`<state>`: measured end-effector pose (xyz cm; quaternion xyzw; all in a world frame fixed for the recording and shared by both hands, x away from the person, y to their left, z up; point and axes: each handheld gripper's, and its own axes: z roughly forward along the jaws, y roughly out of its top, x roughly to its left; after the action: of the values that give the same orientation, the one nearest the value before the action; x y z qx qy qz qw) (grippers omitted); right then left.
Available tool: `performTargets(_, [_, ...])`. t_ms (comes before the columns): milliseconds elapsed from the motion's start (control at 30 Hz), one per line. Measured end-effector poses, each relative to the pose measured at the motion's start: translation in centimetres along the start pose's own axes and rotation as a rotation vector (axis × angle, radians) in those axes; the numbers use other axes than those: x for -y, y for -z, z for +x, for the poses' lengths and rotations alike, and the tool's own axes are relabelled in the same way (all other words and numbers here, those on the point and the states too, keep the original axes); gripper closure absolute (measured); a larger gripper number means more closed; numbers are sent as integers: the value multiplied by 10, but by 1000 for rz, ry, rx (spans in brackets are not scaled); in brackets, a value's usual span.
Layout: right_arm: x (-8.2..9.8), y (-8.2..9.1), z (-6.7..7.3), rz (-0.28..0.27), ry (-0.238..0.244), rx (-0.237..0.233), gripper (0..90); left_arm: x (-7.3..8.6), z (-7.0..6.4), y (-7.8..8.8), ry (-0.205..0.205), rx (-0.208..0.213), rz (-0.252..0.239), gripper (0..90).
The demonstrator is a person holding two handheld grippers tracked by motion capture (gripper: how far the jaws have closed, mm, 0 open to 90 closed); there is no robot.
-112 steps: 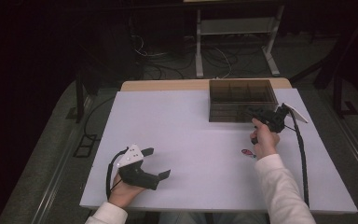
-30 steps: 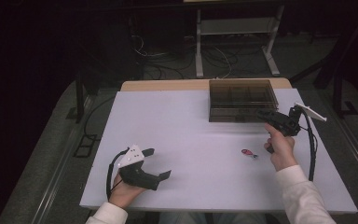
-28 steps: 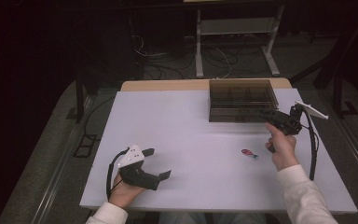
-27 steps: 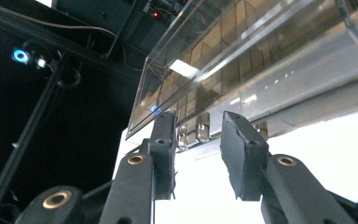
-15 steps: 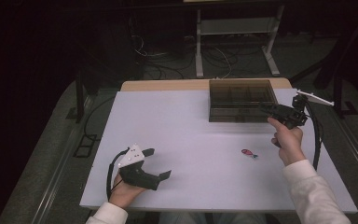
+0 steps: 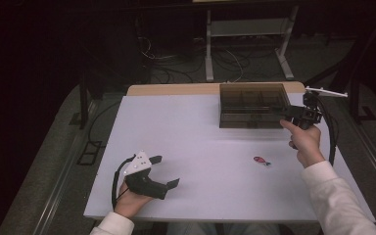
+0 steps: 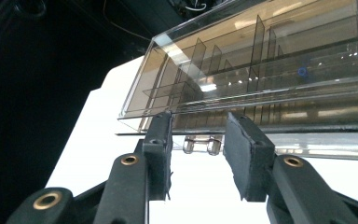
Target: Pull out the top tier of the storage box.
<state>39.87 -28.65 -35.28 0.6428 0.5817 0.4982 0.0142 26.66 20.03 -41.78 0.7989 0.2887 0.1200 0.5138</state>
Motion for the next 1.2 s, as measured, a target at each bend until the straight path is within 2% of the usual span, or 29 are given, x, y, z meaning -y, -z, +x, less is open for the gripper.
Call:
performTargets(267, [-9, -1, 5, 31, 62, 0, 588, 0, 1, 1, 1, 0, 0, 0])
performTargets(367, [-13, -1, 8, 49, 100, 16, 572, 0, 0, 1, -1, -1, 0, 0])
performTargets(433, [-15, -1, 10, 61, 112, 7, 559, 0, 1, 1, -1, -1, 1, 0])
performTargets(633, [-25, 0, 17, 103, 198, 10, 494, 0, 1, 1, -5, 1, 2, 0])
performTargets(933, [-36, 1, 21, 137, 237, -72, 414, 0, 1, 1, -7, -1, 2, 0])
performTargets(1067, [-42, 0, 27, 147, 323, -99, 363, 0, 1, 1, -7, -4, 5, 0])
performTargets(1200, [-46, -3, 34, 176, 417, -63, 264, 0, 1, 1, -7, -6, 6, 0])
